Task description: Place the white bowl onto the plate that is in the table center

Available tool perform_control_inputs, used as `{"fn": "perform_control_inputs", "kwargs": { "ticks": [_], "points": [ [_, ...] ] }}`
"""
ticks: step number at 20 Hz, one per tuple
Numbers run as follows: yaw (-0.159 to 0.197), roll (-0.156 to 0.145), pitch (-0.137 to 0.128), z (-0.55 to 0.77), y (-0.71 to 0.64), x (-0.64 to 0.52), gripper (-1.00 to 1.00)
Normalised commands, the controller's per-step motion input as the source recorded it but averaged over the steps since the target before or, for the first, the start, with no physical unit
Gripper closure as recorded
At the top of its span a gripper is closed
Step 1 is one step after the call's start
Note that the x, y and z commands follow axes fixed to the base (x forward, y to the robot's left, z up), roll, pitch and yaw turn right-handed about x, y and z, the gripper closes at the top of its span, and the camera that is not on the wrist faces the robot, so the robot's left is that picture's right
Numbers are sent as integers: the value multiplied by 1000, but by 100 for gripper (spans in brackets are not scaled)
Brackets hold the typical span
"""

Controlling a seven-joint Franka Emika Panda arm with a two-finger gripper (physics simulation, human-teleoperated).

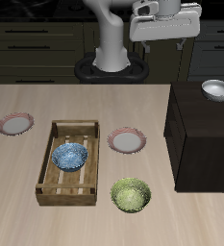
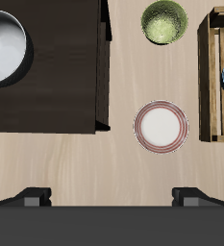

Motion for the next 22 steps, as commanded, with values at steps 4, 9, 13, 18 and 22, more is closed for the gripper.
{"fn": "perform_control_inputs", "kwargs": {
  "ticks": [4, 9, 13, 18, 22],
  "points": [
    [-22, -25, -14, 124, 332, 322, -100],
    [-13, -29, -6, 83, 174, 271, -100],
    [-33, -38, 3, 59, 151, 257, -100],
    [-6, -32, 14, -37, 149, 213, -100],
    [-6, -31, 6, 17, 95, 157, -100]
  ]
}}
